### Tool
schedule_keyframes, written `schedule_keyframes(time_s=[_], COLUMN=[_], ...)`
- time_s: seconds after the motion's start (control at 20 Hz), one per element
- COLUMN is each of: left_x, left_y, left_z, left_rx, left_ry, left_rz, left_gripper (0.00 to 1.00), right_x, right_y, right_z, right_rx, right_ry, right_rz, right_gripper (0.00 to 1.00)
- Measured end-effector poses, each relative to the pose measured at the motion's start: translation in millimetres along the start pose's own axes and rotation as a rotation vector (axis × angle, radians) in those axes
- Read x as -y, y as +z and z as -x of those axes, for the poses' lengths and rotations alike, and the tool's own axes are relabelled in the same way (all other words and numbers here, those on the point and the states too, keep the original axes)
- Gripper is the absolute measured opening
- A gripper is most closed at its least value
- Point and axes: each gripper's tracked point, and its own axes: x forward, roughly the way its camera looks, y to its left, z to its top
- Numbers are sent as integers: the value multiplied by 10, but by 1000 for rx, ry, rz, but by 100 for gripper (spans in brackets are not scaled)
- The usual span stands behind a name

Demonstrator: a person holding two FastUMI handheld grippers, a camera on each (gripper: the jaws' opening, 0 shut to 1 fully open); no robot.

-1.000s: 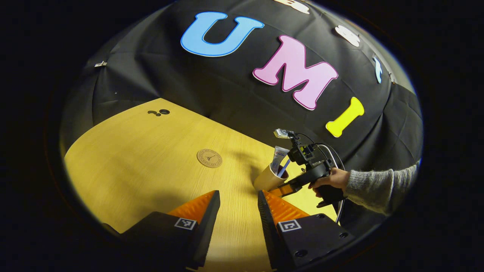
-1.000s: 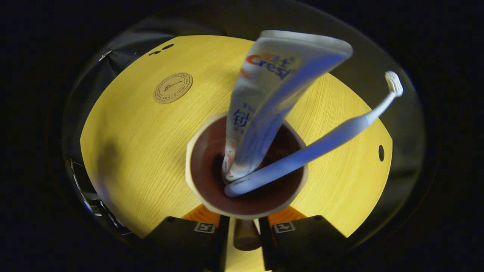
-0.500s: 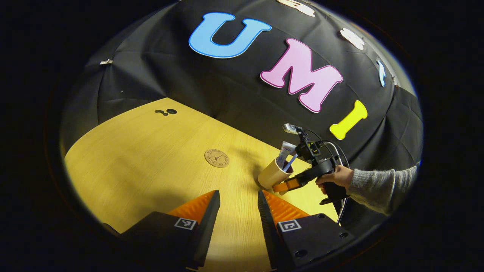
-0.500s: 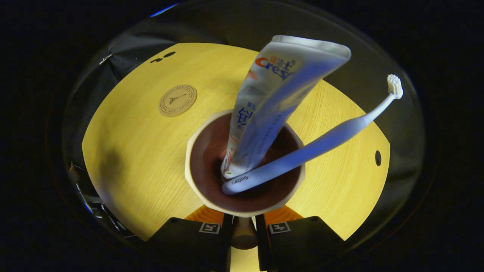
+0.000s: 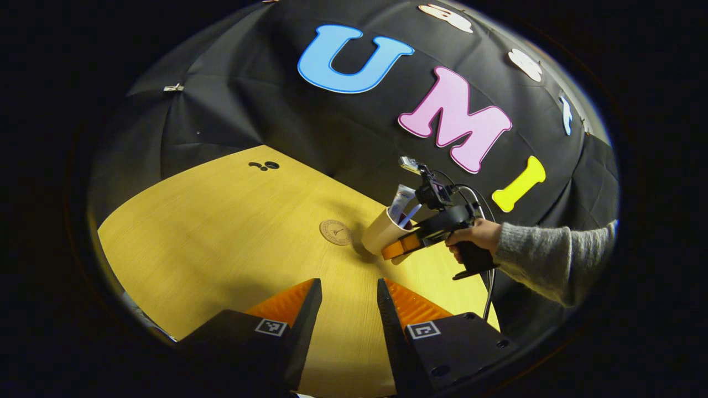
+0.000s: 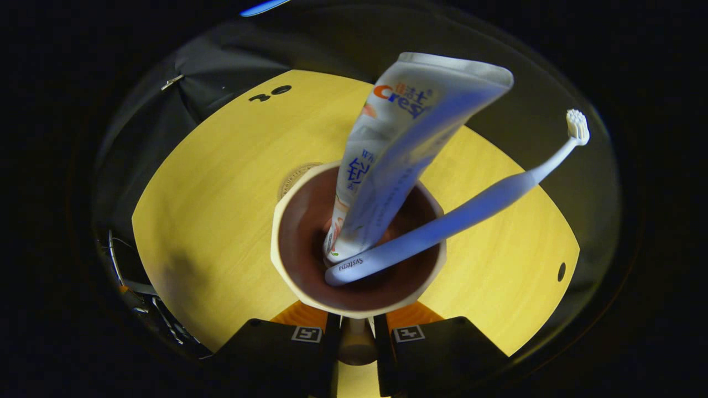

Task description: Put the toothbrush and toothpaste on the desktop into the cup, then pick up the cup and place it on the coaster on the desktop.

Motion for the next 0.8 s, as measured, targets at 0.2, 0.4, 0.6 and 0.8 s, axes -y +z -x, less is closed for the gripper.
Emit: schedule_keyframes(time_s=[0.2,0.4,0.6,0.8], left_x=[-123,-232,-327,-394], left_y=[-7,-28,-24,-47], left_z=[134,194,272,286], left_rx=[9,10,15,13], left_ry=[32,63,91,113], left_rz=[20,29,39,51], left_gripper=[64,64,55,73], right_x=[-182,-303,-383,-494], right_y=[241,417,494,569], right_z=[-122,-234,-355,-481], right_rx=[-2,-6,-21,-27], right_ry=[18,33,39,47], right_rz=[26,36,47,52], right_gripper=[31,32,31,32])
